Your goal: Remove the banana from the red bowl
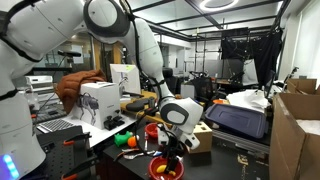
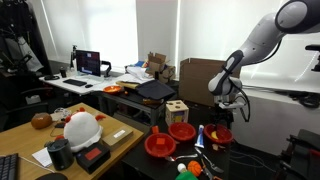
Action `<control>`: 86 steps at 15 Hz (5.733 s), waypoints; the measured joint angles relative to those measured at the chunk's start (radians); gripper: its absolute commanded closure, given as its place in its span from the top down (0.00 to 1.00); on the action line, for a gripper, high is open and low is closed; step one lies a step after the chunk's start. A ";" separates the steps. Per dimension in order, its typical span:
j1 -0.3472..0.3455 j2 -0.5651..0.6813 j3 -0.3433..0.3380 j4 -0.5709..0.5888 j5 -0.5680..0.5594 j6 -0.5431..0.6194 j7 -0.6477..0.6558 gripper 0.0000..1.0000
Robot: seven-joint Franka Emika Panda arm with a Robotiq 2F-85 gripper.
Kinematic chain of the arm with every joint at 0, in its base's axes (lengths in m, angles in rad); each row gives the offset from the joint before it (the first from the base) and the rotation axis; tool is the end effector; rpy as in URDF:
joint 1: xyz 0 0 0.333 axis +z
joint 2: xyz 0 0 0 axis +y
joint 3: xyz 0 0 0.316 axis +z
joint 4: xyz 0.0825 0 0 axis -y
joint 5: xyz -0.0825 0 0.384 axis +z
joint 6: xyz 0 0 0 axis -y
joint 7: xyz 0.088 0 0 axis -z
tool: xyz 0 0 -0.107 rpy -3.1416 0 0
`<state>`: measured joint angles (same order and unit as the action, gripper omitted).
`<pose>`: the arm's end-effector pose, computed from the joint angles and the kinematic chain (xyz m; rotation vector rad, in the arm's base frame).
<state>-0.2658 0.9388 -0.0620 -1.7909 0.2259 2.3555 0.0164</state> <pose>0.5463 -0.1846 0.0034 -2.8668 0.7595 0.5269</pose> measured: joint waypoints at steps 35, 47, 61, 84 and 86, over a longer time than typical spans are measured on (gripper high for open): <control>-0.005 0.150 -0.005 0.146 0.075 -0.025 0.168 0.74; -0.010 0.148 -0.004 0.149 0.075 -0.025 0.166 0.07; -0.015 -0.263 -0.013 -0.066 -0.004 -0.304 -0.070 0.07; 0.170 -0.150 0.027 -0.008 -0.299 -0.342 -0.172 0.07; 0.178 -0.107 0.041 0.026 -0.298 -0.341 -0.172 0.07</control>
<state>-0.0879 0.8317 -0.0211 -1.7647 -0.0721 2.0144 -0.1558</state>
